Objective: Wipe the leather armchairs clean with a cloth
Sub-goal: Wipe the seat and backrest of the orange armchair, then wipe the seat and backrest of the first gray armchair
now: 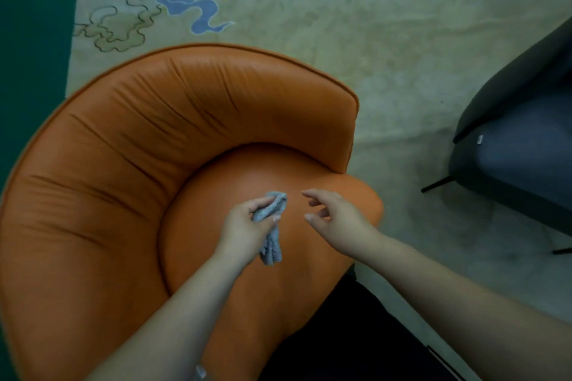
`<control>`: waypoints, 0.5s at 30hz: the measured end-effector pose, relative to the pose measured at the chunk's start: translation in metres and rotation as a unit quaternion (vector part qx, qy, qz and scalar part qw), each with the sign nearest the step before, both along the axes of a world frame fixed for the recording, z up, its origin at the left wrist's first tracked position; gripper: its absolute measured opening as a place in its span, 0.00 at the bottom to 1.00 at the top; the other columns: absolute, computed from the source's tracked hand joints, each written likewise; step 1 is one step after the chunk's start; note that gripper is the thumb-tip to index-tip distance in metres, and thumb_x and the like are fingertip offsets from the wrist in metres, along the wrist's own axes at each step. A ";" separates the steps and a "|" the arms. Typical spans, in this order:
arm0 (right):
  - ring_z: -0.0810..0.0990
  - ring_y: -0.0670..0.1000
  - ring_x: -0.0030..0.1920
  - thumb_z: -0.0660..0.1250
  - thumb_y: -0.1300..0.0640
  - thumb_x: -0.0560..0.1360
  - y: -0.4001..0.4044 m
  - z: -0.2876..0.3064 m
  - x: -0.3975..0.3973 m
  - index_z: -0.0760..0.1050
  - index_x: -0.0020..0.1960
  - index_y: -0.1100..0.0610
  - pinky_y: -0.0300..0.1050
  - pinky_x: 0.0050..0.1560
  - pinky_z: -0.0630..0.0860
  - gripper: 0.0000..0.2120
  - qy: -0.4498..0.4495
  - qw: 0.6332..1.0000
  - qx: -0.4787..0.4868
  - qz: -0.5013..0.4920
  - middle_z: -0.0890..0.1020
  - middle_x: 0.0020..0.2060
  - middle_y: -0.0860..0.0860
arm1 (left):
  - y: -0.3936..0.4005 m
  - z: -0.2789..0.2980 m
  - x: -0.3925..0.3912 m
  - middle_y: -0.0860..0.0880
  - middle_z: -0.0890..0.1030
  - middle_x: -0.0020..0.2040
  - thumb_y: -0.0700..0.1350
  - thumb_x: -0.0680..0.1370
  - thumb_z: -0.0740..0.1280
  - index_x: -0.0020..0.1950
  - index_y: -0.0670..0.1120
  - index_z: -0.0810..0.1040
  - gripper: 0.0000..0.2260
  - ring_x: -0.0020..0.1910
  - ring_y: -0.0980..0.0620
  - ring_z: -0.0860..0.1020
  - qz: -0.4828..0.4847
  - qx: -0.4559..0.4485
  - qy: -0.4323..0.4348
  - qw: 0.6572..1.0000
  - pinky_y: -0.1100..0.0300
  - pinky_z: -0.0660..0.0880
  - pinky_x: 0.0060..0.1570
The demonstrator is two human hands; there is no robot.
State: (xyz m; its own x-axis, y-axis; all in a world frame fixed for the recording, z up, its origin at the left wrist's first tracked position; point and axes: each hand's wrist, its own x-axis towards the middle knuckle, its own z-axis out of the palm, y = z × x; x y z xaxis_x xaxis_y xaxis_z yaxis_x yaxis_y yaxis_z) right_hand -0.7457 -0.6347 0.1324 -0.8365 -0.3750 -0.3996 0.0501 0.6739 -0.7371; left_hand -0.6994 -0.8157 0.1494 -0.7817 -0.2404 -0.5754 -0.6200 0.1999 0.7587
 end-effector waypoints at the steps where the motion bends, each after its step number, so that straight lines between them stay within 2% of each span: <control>1: 0.76 0.44 0.46 0.67 0.53 0.76 -0.002 0.004 0.007 0.68 0.68 0.47 0.35 0.50 0.69 0.22 -0.012 1.000 -0.018 -0.005 0.75 0.56 0.49 | 0.005 0.005 0.002 0.53 0.80 0.55 0.41 0.73 0.72 0.58 0.55 0.79 0.15 0.50 0.56 0.80 -0.007 0.008 0.002 1.000 0.57 0.79 0.49; 4: 0.77 0.44 0.48 0.64 0.50 0.77 -0.002 0.012 0.022 0.67 0.69 0.45 0.37 0.52 0.71 0.21 -0.063 0.994 -0.076 -0.045 0.77 0.55 0.47 | 0.020 0.017 0.007 0.50 0.81 0.55 0.41 0.73 0.73 0.60 0.56 0.79 0.18 0.46 0.54 0.82 -0.016 0.065 -0.011 0.998 0.59 0.79 0.38; 5: 0.78 0.44 0.49 0.64 0.50 0.78 0.000 0.014 0.024 0.66 0.69 0.44 0.37 0.53 0.72 0.20 -0.077 0.990 -0.094 -0.065 0.78 0.54 0.46 | 0.024 0.020 0.008 0.49 0.81 0.55 0.40 0.72 0.73 0.62 0.55 0.78 0.20 0.46 0.53 0.82 -0.024 0.091 -0.025 0.995 0.58 0.80 0.38; 7: 0.78 0.45 0.52 0.62 0.50 0.78 0.006 0.016 0.028 0.66 0.70 0.45 0.41 0.56 0.74 0.20 -0.107 0.980 -0.127 -0.110 0.78 0.53 0.45 | 0.035 0.026 0.008 0.47 0.83 0.54 0.36 0.73 0.70 0.67 0.52 0.74 0.24 0.49 0.49 0.83 -0.043 0.167 -0.054 0.983 0.53 0.80 0.46; 9: 0.78 0.47 0.56 0.62 0.49 0.78 0.017 0.017 0.030 0.64 0.71 0.46 0.46 0.62 0.73 0.21 -0.132 0.968 -0.147 -0.152 0.77 0.57 0.49 | 0.047 0.032 0.004 0.48 0.84 0.52 0.29 0.74 0.64 0.69 0.49 0.71 0.26 0.51 0.45 0.82 -0.053 0.245 -0.076 0.965 0.48 0.79 0.52; 10: 0.77 0.47 0.58 0.63 0.49 0.78 0.025 0.017 0.031 0.64 0.71 0.45 0.45 0.62 0.73 0.22 -0.135 0.965 -0.150 -0.167 0.77 0.58 0.49 | 0.054 0.036 0.001 0.49 0.84 0.51 0.27 0.73 0.62 0.69 0.48 0.70 0.27 0.52 0.44 0.82 -0.057 0.267 -0.084 0.958 0.48 0.79 0.52; 12: 0.76 0.43 0.58 0.66 0.50 0.76 0.042 0.021 0.033 0.62 0.71 0.45 0.34 0.58 0.73 0.25 -0.124 0.962 -0.155 -0.190 0.76 0.57 0.45 | 0.069 0.043 -0.008 0.50 0.84 0.50 0.25 0.73 0.58 0.70 0.46 0.70 0.28 0.52 0.43 0.79 -0.066 0.284 -0.099 0.951 0.47 0.79 0.52; 13: 0.75 0.42 0.57 0.67 0.51 0.75 0.051 0.023 0.033 0.61 0.71 0.44 0.28 0.54 0.72 0.27 -0.119 0.959 -0.159 -0.204 0.75 0.55 0.43 | 0.078 0.046 -0.013 0.49 0.82 0.52 0.24 0.73 0.57 0.70 0.44 0.70 0.28 0.52 0.43 0.76 -0.074 0.283 -0.105 0.950 0.45 0.78 0.53; 15: 0.76 0.42 0.54 0.68 0.55 0.75 0.072 0.027 0.031 0.61 0.69 0.43 0.26 0.48 0.71 0.27 -0.111 0.951 -0.164 -0.239 0.75 0.55 0.46 | 0.098 0.052 -0.023 0.47 0.77 0.60 0.24 0.73 0.56 0.70 0.44 0.69 0.28 0.54 0.43 0.73 -0.103 0.267 -0.118 0.951 0.42 0.74 0.57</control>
